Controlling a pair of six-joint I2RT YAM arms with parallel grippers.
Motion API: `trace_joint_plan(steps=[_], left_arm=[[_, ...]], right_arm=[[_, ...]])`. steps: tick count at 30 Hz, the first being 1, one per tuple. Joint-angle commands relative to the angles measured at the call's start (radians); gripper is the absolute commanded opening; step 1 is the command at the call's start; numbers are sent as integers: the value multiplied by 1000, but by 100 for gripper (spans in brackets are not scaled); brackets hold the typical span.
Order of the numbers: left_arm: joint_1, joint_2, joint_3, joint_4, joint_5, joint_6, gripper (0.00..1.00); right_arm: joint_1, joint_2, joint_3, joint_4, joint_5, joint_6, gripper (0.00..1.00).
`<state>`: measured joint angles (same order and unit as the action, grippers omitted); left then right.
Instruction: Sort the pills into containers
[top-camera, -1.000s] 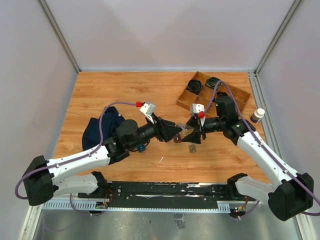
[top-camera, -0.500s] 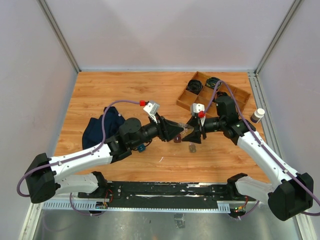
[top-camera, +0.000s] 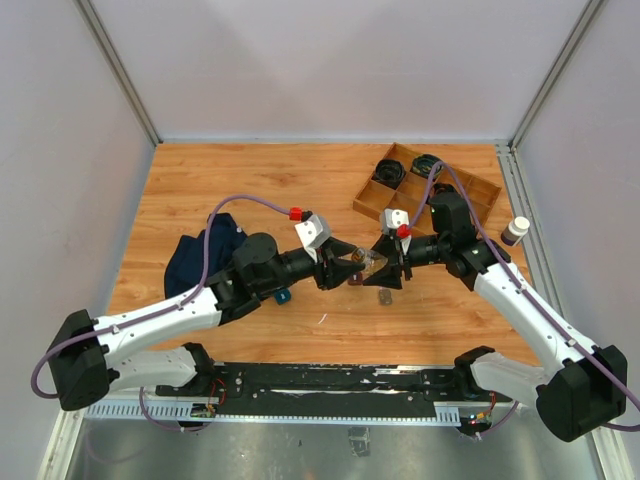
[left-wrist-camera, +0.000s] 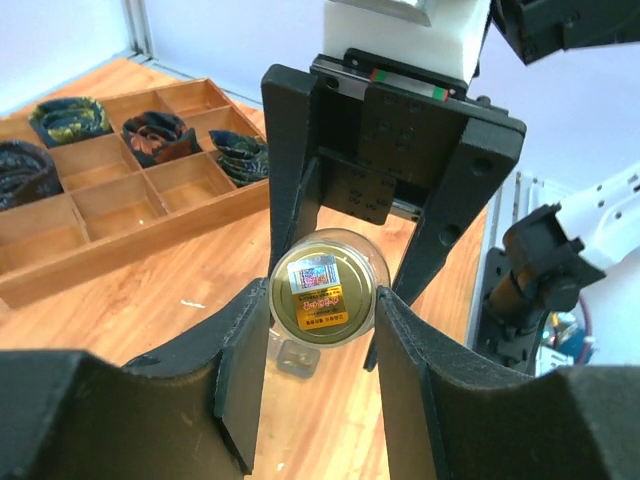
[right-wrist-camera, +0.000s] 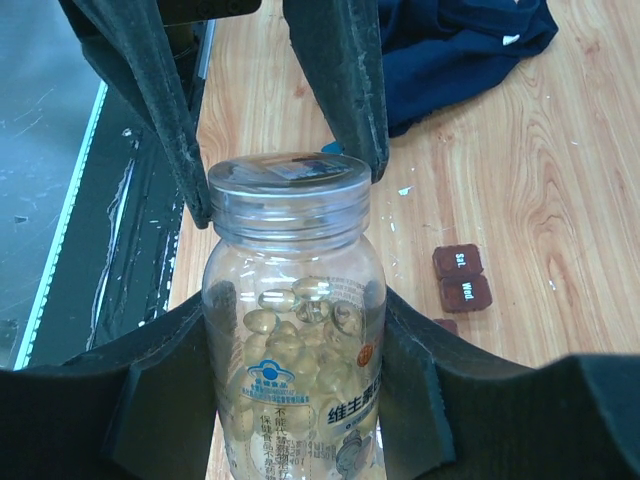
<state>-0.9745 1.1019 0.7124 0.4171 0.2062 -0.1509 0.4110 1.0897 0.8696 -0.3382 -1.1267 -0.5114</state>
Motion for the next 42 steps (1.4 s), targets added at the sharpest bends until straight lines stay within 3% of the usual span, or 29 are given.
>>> trace_joint_plan(steps=[1,2,4,6,8,11,15,20,28,35,40,41,42], left_arm=[[35,-8,4,-51,198,157,13],[47,-12,4,-33,196,133,17],[61,-33,1,5,142,67,51],[62,-66,-11,55,101,-3,76],[62,-108,-32,92,73,-62,87],[63,-143,-55,109,25,-146,93],[61,-138,-65,109,1,-248,94],[57,-78,-42,82,-34,-305,85],[32,17,17,46,-39,-302,64],[28,37,30,46,-36,-297,56],[29,41,34,46,-39,-293,55],[28,42,36,46,-39,-290,52],[29,43,37,46,-38,-288,43]], right_arm=[[-1,-6,12,27,4,17,1],[-1,-5,12,28,5,17,1],[-1,-5,12,28,5,16,1],[-2,-5,13,27,5,16,1],[-1,-3,12,27,5,14,1],[-1,-2,13,26,5,13,1],[-1,-2,12,26,5,13,1],[-1,-2,12,26,7,13,1],[-1,-2,12,26,7,11,1],[-1,0,13,25,8,11,1],[-1,1,12,25,8,11,1],[0,1,12,25,9,11,1],[-1,0,13,25,8,11,1]])
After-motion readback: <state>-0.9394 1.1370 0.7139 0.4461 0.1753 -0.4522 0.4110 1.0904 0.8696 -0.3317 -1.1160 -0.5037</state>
